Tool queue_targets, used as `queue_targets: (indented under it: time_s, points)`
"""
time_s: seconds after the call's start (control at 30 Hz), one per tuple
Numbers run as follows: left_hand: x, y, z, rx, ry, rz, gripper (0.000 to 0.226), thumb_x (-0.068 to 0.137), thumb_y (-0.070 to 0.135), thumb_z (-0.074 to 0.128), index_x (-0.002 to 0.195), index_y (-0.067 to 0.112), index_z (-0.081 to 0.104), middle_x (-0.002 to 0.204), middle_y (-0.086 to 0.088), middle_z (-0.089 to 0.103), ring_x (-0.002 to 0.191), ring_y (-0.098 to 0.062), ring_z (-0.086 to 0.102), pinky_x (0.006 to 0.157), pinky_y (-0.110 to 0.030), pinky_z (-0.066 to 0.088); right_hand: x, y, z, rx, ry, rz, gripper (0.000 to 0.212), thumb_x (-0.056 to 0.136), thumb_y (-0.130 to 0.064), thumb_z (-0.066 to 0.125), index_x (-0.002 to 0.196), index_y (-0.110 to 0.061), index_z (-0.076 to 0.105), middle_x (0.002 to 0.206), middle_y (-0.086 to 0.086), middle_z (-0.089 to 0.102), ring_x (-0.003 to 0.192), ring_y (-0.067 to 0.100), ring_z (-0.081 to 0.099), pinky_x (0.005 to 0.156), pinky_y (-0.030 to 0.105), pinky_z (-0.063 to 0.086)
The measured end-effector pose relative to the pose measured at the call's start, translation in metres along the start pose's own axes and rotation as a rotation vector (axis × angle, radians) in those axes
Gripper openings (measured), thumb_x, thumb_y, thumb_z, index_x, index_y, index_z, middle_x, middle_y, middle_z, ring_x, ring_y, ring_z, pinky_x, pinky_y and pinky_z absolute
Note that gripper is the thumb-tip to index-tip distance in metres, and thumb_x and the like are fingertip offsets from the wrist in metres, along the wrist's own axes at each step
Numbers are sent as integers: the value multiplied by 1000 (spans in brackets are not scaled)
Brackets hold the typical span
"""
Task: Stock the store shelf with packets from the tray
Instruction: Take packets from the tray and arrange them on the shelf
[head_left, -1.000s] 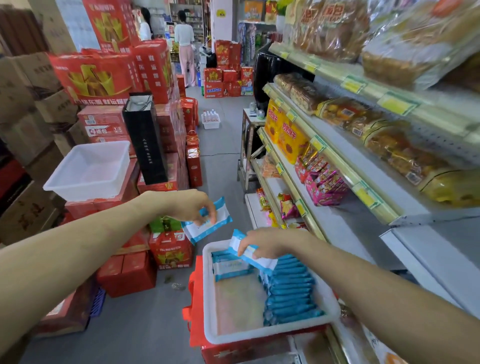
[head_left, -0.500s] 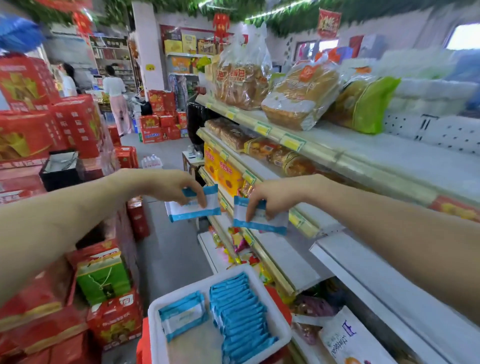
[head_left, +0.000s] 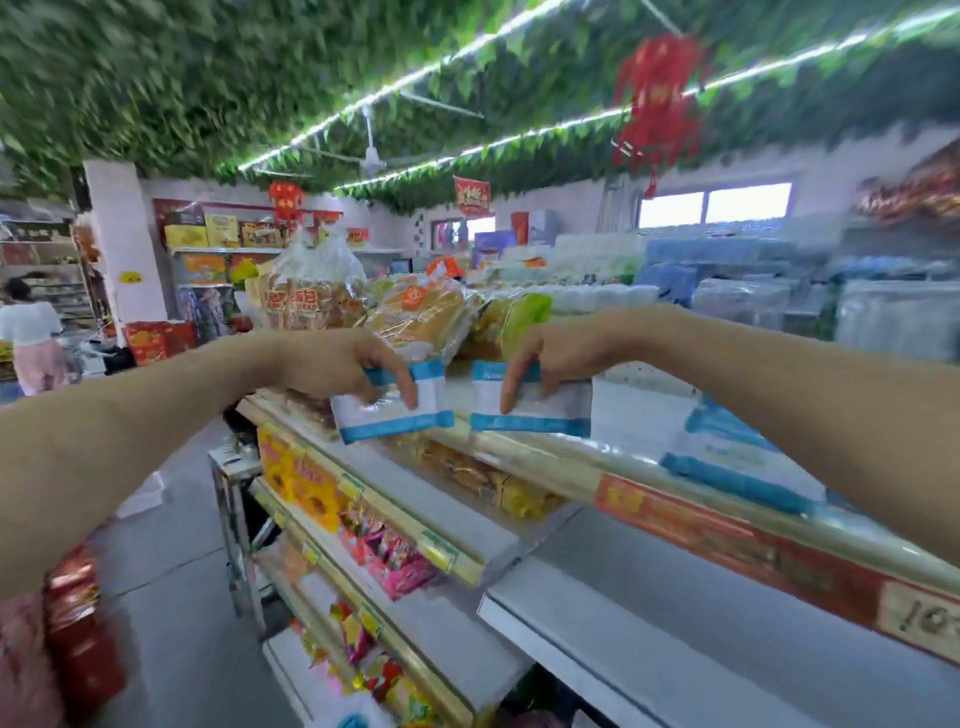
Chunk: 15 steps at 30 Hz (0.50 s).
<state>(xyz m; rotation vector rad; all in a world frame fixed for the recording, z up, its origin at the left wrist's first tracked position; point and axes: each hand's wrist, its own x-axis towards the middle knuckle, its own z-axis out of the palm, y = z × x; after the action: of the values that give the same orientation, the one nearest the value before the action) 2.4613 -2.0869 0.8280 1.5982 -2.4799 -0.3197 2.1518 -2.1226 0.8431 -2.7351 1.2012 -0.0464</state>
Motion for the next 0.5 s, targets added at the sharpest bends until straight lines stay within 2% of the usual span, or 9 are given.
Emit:
queue_targets:
  time_s: [0.03, 0.1, 0.17, 0.2, 0.23, 0.3, 0.4, 0.43, 0.5]
  points:
    - [11, 16, 0, 1, 4, 29, 52, 94, -1, 60, 104, 47, 77, 111, 11, 68, 78, -7, 62, 69, -25, 51, -16, 12, -7, 1, 12, 27, 50, 87, 3, 62, 104, -39, 82, 87, -31, 64, 74, -8, 54, 61, 13, 37]
    - [36, 53, 2, -13, 1, 96, 52, 93, -3, 59, 103, 44, 79, 95, 19, 67, 71, -3, 57, 66, -18, 43, -50, 35, -20, 13, 53, 74, 52, 86, 5, 61, 104, -39, 81, 89, -32, 67, 79, -9, 56, 63, 7, 38]
    - [60, 92, 5, -48, 2, 155, 53, 91, -6, 59, 98, 43, 80, 85, 31, 64, 71, 3, 57, 62, -12, 40, -89, 58, -34, 31, 96, 138, 53, 86, 7, 59, 104, -38, 81, 106, -27, 71, 96, 1, 61, 83, 15, 47]
    - [74, 112, 7, -60, 6, 186, 53, 91, -6, 60, 97, 43, 80, 92, 31, 64, 79, 1, 59, 67, -15, 43, -111, 71, -41, 26, 116, 174, 53, 86, 7, 59, 104, -37, 81, 118, -18, 71, 105, 10, 61, 90, 22, 49]
    - [86, 131, 10, -69, 8, 224, 52, 91, -5, 61, 97, 43, 80, 103, 25, 66, 89, -6, 61, 75, -21, 46, -134, 85, -48, 13, 127, 215, 53, 87, 7, 58, 104, -38, 81, 123, -15, 67, 108, 13, 59, 91, 25, 48]
    - [111, 169, 16, -65, 12, 305, 50, 93, -3, 61, 99, 44, 80, 118, 13, 66, 99, -17, 60, 86, -31, 49, -183, 112, -60, -1, 136, 305, 55, 89, 8, 55, 101, -40, 81, 122, -20, 60, 109, 13, 55, 88, 27, 44]
    - [139, 225, 26, -70, 10, 397, 49, 93, 0, 61, 98, 46, 79, 119, 11, 66, 99, -16, 62, 83, -28, 50, -254, 153, -73, -16, 164, 440, 54, 91, 9, 54, 101, -37, 81, 133, -13, 59, 119, 18, 54, 104, 39, 43]
    - [146, 241, 30, -85, 8, 419, 49, 94, 0, 61, 98, 45, 79, 119, 12, 67, 99, -15, 63, 82, -26, 51, -275, 167, -74, -23, 180, 489, 53, 92, 8, 54, 100, -37, 80, 135, -12, 58, 121, 16, 53, 105, 38, 41]
    - [157, 271, 36, -117, 6, 452, 48, 94, 0, 61, 99, 44, 79, 119, 15, 68, 98, -12, 66, 76, -18, 52, -313, 193, -73, -46, 225, 588, 52, 91, 8, 56, 95, -37, 80, 128, -14, 58, 113, 12, 54, 98, 35, 41]
